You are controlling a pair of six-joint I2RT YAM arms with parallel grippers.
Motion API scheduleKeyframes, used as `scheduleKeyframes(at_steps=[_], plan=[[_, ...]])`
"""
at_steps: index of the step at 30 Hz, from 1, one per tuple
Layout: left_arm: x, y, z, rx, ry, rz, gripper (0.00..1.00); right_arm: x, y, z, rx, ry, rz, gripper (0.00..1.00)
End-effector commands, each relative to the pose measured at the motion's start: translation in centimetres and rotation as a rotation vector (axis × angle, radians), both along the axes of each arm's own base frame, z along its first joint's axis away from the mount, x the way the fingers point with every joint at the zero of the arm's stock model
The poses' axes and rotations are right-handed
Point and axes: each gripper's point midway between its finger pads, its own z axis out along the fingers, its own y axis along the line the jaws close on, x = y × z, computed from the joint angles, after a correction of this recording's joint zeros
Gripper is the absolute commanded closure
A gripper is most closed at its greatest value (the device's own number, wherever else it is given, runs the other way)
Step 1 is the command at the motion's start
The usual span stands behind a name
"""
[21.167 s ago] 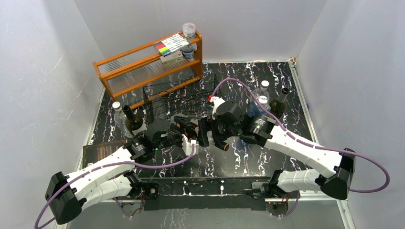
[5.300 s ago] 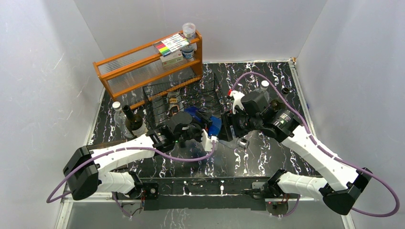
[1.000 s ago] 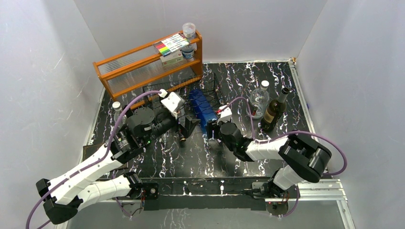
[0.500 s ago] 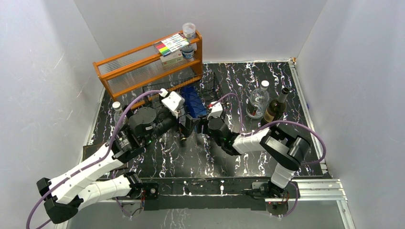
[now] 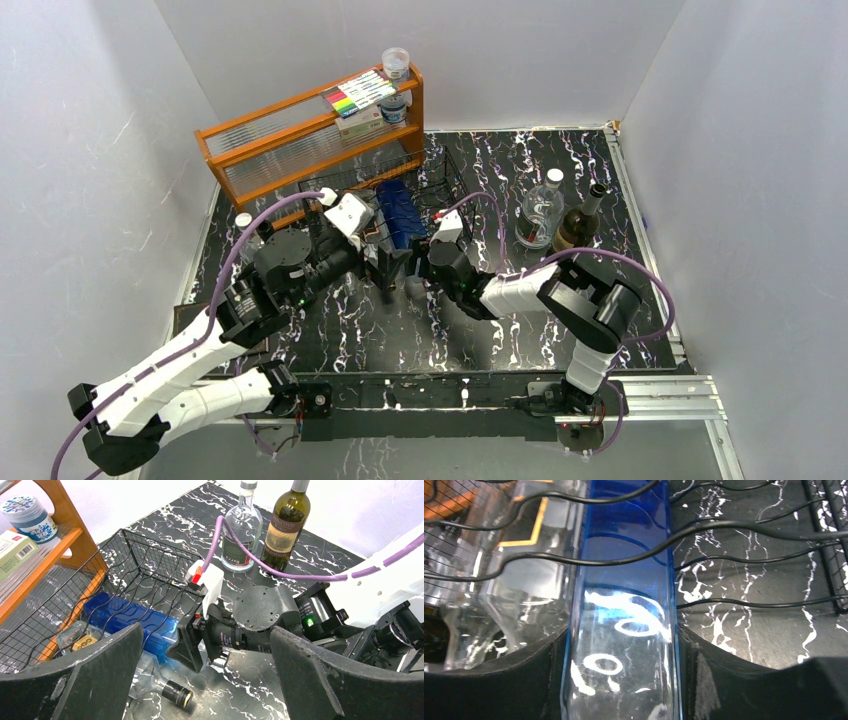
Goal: Put the wine bottle on the wine rack
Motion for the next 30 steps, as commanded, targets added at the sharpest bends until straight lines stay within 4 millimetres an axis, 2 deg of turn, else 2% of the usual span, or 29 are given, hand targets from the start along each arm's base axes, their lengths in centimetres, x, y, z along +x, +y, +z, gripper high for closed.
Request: scheduleKeyframes(at_steps=[1, 5, 10, 14, 18, 23, 27, 30], plan=[[-0.4, 0.4, 2.7, -0.038, -0.043, -0.011, 0.02, 1.1, 3.0, 10.3, 0.255, -0.142, 0.033, 0.19], [-0.5, 0.4, 2.9, -0.034, -0.051, -0.015, 0.02, 0.7, 2.8, 10.8, 0.243, -0.133, 0.051, 0.03], [-0.5, 0.5, 3.1, -0.033, -0.060, -0.020, 0.02, -0.1, 2.0, 10.9, 0.215, -0.109, 0.059, 0.02], [-0.7, 0.8, 3.5, -0.043, -0.069, -0.016, 0.02, -1.0, 0.2, 12.1, 0.188, -0.080, 0.039, 0.02], [-0.8, 1.2, 3.5, -0.052, -0.071, -0.004, 0.02, -1.9, -2.9, 14.0, 0.109, -0.066, -0.004, 0.03], [-0.6, 1.6, 2.0, -0.059, -0.028, 0.030, 0.02, -2.3, -8.9, 16.2, -0.034, -0.027, -0.119, 0.03], [-0.1, 2.5, -0.8, -0.067, 0.078, 0.119, 0.02, -3.2, -13.4, 17.9, -0.121, -0.016, -0.194, 0.03], [0.2, 4.0, -3.4, -0.085, 0.240, 0.258, 0.02, -4.0, -16.3, 19.2, -0.176, -0.004, -0.252, 0.03]])
